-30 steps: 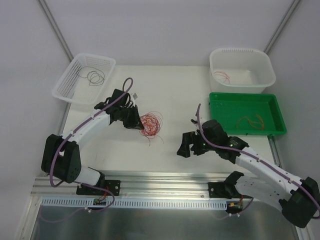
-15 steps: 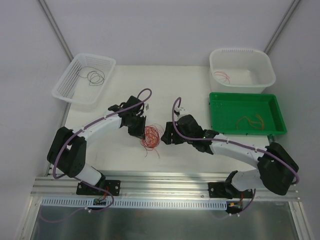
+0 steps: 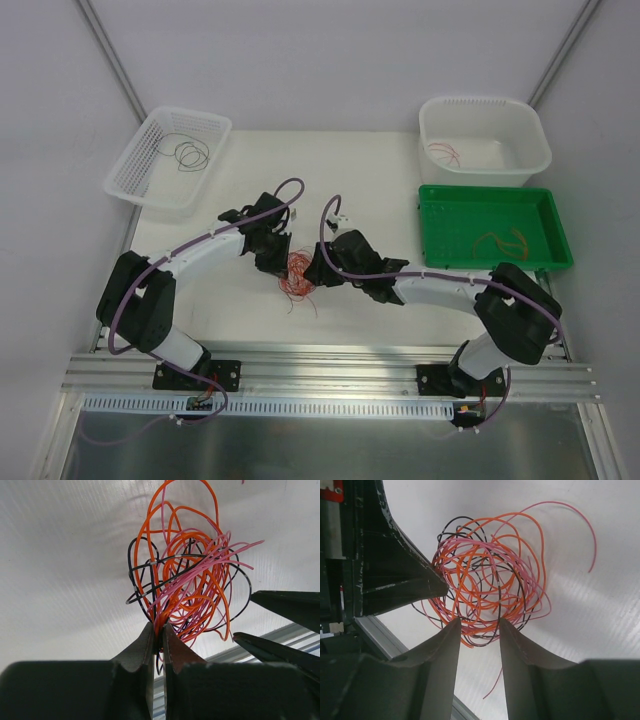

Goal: Untangle the cables

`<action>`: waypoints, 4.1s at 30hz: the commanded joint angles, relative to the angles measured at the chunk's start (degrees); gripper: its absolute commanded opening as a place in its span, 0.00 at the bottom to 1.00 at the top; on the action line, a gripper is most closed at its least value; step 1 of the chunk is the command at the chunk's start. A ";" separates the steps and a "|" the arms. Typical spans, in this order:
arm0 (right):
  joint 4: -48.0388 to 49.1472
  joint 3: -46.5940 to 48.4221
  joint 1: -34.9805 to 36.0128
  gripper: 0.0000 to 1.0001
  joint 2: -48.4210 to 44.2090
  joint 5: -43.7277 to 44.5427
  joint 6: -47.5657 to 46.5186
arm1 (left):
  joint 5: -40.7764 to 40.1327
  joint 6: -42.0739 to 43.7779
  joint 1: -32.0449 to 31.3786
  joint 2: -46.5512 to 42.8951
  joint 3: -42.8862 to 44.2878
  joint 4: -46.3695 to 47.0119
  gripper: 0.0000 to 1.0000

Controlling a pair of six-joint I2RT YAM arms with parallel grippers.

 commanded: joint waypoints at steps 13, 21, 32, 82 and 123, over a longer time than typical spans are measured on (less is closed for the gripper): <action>-0.58 -0.36 0.83 0.01 -2.48 8.21 -0.03 | -2.09 -1.45 -0.59 -7.08 -0.91 1.16 0.04; -14.03 3.14 3.81 0.01 -13.47 15.50 -5.21 | -5.16 -2.34 -0.51 -13.49 -2.41 2.56 0.18; -27.30 12.81 7.86 0.01 -17.96 19.64 -10.22 | -0.61 -2.16 -0.42 -18.06 -4.25 5.81 0.60; -50.16 8.51 5.05 0.01 -41.77 39.50 -8.21 | 1.83 -2.42 3.09 -16.15 -6.46 7.33 0.00; -19.42 5.80 5.31 0.74 -18.85 7.60 -12.60 | 21.29 -0.93 8.19 -10.86 -3.90 6.26 0.00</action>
